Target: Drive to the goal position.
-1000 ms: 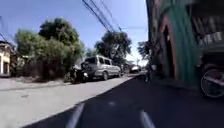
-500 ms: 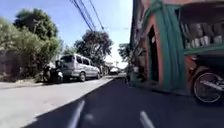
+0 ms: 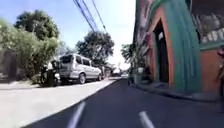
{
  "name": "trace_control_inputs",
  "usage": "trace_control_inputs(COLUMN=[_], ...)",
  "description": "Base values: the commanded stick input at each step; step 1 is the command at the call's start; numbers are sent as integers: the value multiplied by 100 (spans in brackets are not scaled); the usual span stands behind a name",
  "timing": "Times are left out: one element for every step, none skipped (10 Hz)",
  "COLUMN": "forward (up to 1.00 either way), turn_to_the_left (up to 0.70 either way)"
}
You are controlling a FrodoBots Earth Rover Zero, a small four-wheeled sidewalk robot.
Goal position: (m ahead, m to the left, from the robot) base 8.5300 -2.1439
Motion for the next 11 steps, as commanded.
trace_control_inputs(forward=[100,100,100,100,100,100,100,100,100,100,100], turn_to_the_left=[-23,-40,-40,-40,-36,-40,-33,-6,2,10,0])
